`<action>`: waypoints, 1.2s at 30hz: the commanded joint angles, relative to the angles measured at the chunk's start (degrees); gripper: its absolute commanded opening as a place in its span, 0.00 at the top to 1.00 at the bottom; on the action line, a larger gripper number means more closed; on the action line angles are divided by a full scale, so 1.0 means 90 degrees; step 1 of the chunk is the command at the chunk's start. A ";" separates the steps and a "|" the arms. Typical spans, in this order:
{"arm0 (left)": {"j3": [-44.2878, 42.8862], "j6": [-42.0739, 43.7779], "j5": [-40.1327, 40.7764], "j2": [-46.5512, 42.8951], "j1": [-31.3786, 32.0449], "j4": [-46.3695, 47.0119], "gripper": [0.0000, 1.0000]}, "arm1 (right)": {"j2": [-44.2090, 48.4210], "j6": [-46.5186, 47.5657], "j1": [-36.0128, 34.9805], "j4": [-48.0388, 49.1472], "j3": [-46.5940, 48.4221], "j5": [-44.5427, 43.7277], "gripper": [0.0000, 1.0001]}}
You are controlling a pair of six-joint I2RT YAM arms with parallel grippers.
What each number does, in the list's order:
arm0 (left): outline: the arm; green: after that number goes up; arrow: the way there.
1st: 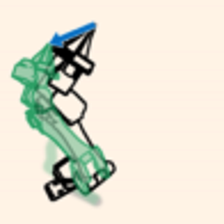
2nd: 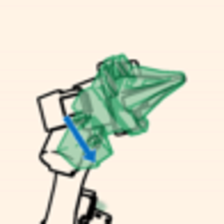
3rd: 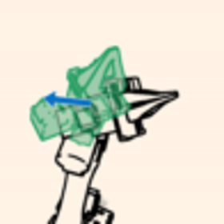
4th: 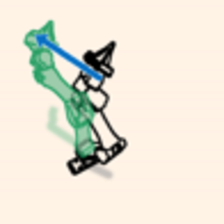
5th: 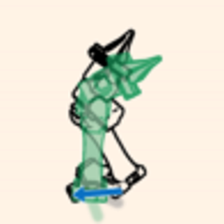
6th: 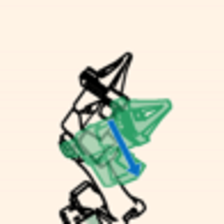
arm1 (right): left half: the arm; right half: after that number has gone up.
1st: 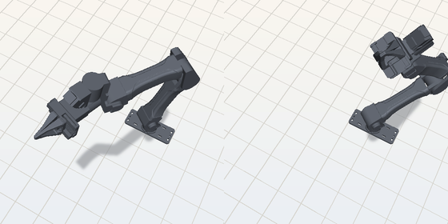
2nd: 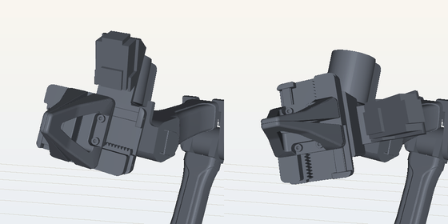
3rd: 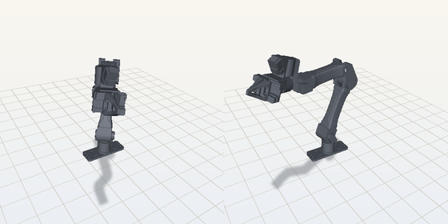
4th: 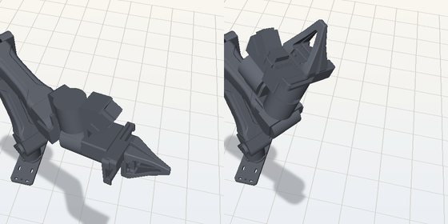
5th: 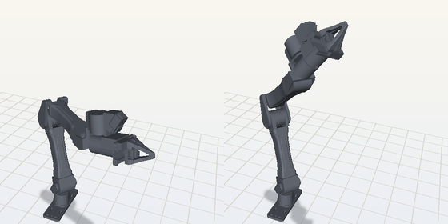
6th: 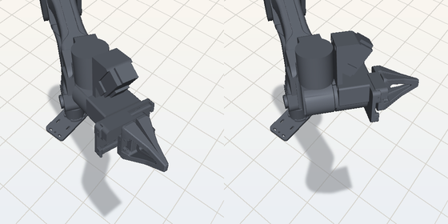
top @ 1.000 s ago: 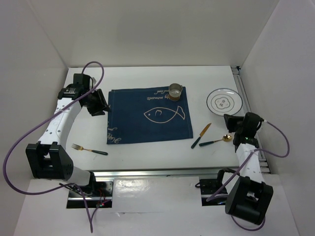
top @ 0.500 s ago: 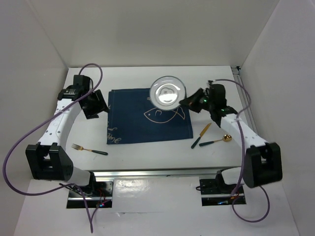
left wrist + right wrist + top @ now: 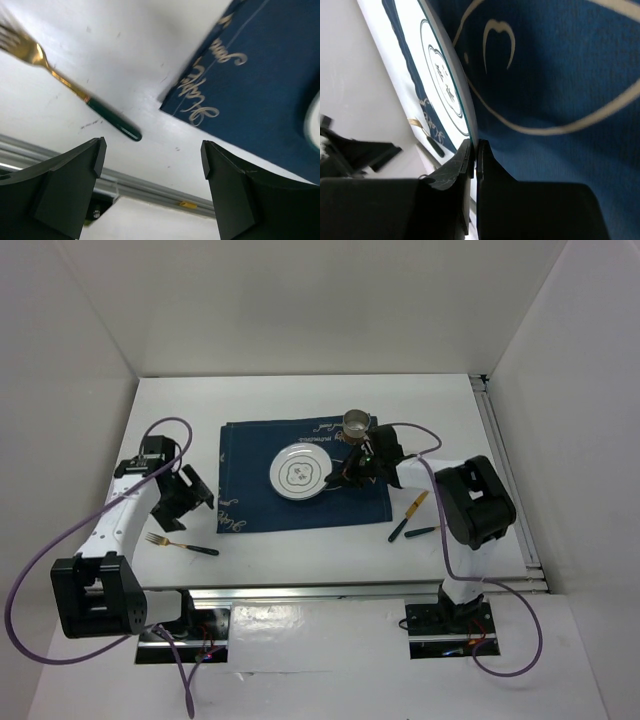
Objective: Set the dinner table for one person
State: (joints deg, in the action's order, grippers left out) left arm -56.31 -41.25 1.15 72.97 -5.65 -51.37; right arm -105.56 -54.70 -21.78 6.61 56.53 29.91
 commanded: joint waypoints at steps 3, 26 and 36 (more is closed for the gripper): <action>0.0455 -0.0514 -0.0156 0.0076 -0.0027 0.0122 0.07 | -0.0399 -0.0329 -0.0070 0.0945 0.0593 0.0270 1.00; 0.1833 -0.1382 -0.0284 0.1043 -0.0446 0.1148 0.29 | 0.1737 0.0648 -0.0129 -0.1311 0.0174 -0.1097 0.00; 0.1531 -0.1091 -0.0088 0.0507 -0.0505 0.1090 1.00 | 0.2080 0.0765 -0.0129 -0.1379 -0.0090 -0.1038 0.01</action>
State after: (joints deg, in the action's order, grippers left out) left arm -40.25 -52.49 -1.13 80.23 -9.89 -43.48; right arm -90.39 -48.88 -22.37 -5.69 56.05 21.10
